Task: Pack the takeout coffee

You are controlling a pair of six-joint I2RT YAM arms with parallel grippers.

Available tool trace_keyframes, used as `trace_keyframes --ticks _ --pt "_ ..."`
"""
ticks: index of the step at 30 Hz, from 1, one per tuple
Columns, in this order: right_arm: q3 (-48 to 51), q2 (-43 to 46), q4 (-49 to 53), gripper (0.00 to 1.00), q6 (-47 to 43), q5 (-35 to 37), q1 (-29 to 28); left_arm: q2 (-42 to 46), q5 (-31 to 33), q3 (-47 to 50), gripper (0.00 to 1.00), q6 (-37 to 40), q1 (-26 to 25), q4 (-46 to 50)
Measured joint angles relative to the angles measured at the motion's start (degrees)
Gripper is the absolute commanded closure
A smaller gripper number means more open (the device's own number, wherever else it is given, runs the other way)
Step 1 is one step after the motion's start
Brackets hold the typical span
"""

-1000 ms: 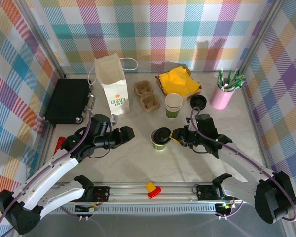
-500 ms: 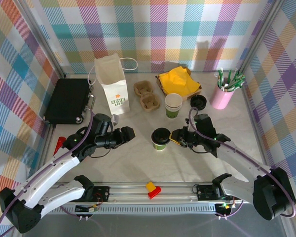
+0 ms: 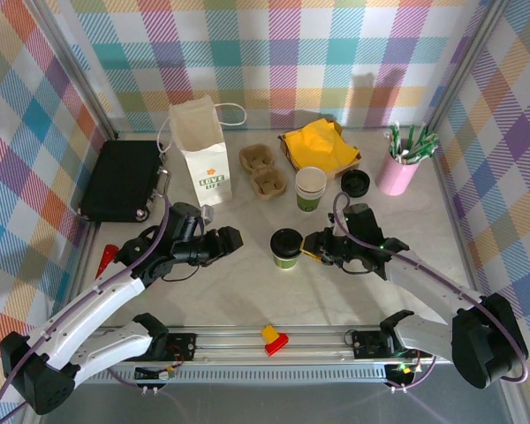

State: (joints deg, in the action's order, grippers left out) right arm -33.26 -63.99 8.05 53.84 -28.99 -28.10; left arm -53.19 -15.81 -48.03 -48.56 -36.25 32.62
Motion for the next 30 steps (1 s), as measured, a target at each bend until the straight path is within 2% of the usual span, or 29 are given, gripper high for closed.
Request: trace_keyframes --ticks 6,12,18,30 --pt "-1.0 -0.3 0.9 0.69 -0.8 0.0 -0.5 -0.6 0.0 0.0 0.34 0.1 0.0 0.0" --pt "-3.7 -0.2 4.3 0.61 -3.0 0.8 -0.8 -3.1 0.0 0.0 0.31 1.3 0.0 -0.1" --pt "-6.4 2.2 8.8 0.51 -6.8 3.7 -0.8 -10.1 -0.2 -2.9 0.27 4.2 0.0 -1.6" --pt "-7.7 -0.7 9.3 0.50 -10.3 6.1 -0.8 -25.3 -3.8 -8.7 0.28 9.3 -1.5 -10.5"
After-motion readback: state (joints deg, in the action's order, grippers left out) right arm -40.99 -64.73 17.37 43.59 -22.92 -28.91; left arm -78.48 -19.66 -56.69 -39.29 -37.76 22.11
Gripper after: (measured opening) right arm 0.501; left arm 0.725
